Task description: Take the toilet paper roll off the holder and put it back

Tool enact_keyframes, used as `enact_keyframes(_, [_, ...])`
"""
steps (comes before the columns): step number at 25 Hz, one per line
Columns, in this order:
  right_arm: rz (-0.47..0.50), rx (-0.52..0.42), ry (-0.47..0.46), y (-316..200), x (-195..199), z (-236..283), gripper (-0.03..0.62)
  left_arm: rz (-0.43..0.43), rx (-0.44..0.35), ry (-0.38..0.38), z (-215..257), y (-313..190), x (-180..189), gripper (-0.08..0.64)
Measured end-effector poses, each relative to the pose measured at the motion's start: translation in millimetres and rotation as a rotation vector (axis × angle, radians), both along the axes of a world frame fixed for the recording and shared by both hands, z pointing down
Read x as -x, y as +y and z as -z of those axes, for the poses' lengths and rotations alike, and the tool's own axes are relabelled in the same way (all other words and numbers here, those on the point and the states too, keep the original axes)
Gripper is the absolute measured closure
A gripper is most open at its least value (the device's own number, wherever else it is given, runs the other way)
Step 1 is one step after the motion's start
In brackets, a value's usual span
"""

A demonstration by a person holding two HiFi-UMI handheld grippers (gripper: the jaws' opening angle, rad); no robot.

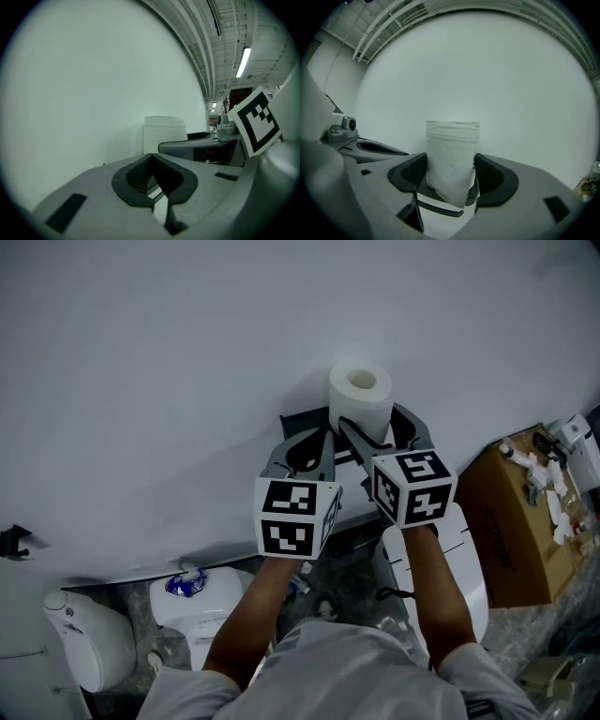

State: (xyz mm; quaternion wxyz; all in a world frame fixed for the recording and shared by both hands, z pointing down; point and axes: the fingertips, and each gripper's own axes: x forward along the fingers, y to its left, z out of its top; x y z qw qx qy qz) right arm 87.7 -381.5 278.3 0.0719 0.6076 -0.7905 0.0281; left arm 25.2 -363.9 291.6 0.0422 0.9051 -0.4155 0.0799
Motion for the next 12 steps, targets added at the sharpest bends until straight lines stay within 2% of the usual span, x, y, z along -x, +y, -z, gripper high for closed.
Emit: enact_keyframes(12, [0.026, -0.068, -0.010, 24.6, -4.0, 26.9, 0.268, 0.025, -0.004, -0.003, 1.3, 18.9, -1.2, 0.555])
